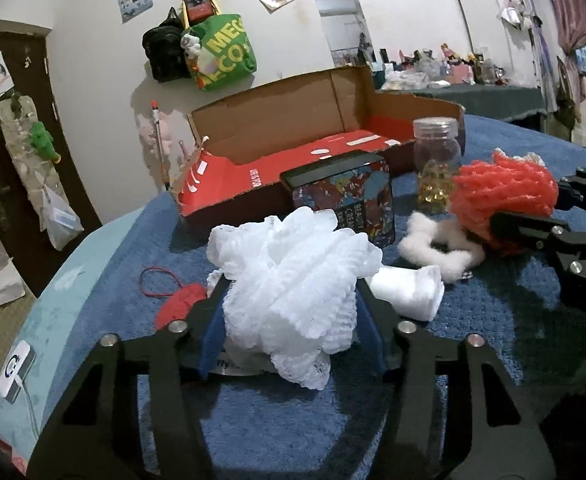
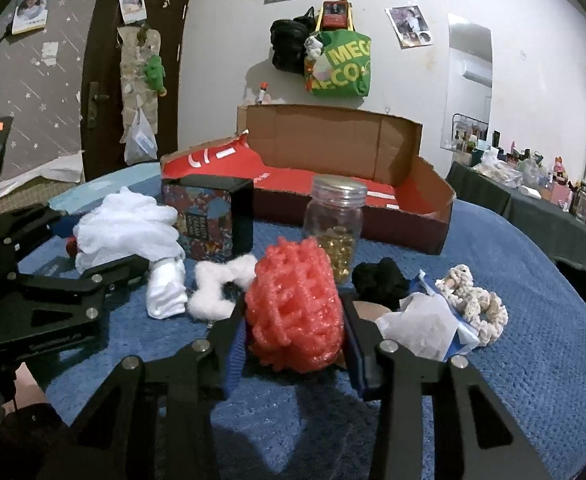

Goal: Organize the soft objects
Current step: 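Lift and carry the pouf and red mesh ball with both tools over the red box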

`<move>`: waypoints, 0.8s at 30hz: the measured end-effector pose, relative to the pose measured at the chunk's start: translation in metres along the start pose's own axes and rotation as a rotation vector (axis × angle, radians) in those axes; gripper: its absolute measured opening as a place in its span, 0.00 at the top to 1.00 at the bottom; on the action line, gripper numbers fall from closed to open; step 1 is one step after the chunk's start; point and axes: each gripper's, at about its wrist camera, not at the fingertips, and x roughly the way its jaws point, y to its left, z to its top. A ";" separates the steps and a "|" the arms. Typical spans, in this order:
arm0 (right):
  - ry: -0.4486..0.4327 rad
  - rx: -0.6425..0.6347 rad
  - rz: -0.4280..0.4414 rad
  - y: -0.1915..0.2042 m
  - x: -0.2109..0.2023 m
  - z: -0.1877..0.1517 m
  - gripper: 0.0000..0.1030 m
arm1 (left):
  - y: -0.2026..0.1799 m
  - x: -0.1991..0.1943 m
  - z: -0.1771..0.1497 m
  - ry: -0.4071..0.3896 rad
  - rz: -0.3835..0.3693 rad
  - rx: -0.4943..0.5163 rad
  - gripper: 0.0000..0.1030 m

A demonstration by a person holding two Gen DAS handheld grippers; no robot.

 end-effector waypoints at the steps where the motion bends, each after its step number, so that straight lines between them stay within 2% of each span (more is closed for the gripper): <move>1: -0.008 0.002 -0.001 0.000 -0.002 0.001 0.57 | 0.001 -0.001 0.000 -0.004 0.003 -0.005 0.54; 7: -0.032 0.015 -0.001 -0.004 -0.010 0.006 0.57 | 0.004 -0.012 0.003 -0.031 0.001 -0.026 0.60; 24: -0.067 0.014 -0.012 -0.004 -0.023 0.010 0.58 | 0.005 -0.034 0.010 -0.077 -0.018 -0.037 0.62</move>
